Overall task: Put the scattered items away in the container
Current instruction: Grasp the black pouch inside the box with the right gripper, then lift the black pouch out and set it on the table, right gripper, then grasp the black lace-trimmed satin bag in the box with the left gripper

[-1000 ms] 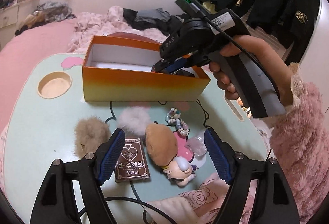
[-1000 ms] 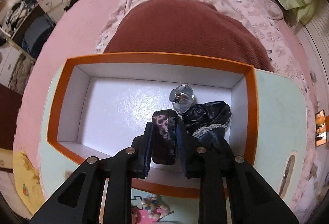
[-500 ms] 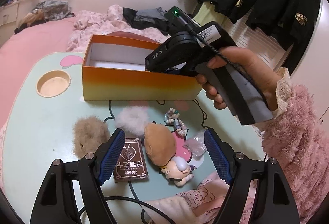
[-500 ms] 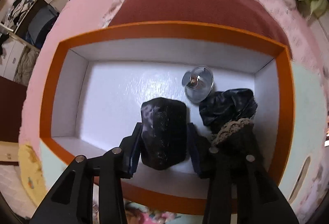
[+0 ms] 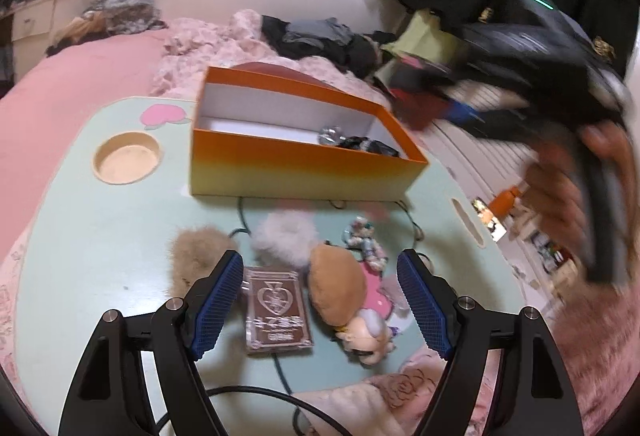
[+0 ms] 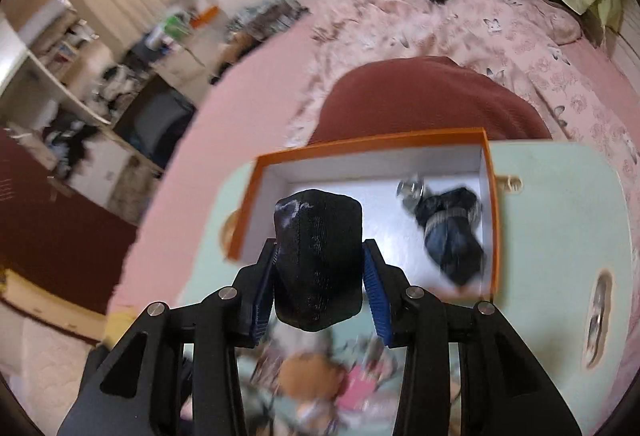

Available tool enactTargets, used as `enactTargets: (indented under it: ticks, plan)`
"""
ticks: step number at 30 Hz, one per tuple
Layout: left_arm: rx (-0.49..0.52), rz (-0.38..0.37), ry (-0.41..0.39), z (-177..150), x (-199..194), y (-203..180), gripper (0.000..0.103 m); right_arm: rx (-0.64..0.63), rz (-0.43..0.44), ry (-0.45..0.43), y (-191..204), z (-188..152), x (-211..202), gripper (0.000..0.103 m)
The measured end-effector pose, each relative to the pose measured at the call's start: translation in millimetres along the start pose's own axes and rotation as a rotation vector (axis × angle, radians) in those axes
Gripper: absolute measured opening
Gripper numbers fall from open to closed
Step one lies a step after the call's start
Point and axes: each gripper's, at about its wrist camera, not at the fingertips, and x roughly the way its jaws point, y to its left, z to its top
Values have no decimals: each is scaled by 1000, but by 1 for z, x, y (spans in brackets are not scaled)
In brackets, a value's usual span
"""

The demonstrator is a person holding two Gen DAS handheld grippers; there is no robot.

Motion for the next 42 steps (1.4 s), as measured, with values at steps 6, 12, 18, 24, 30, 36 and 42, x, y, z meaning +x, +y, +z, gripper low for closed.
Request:
enactTargets:
  ticks: [6,12,18,24,30,36,42]
  plan:
    - [-34,-38,17,10,1,8,79,-43,-29,-22,-8,-60,-16,42]
    - [-32,20,42,42,5,0,79,-50,-153,-2,-31,-92,11,42]
    - [54,77,121,93,30,-39,79,-5,-135,-14,-46,-103,24,43]
    - [37,76,275,130,93,-69,79,47,-72,-120,-50,-121,1,53]
    - [2,133,397,134,161,-78,76,100,16,-125,-56,-126,-5,53]
    - [-80,86,482,124,193,-71,59,92,26,-124,-56,-127,-7,53]
    - [-91,4,507,118,201,-71,35,105,27,-97,-58,-131,0,53]
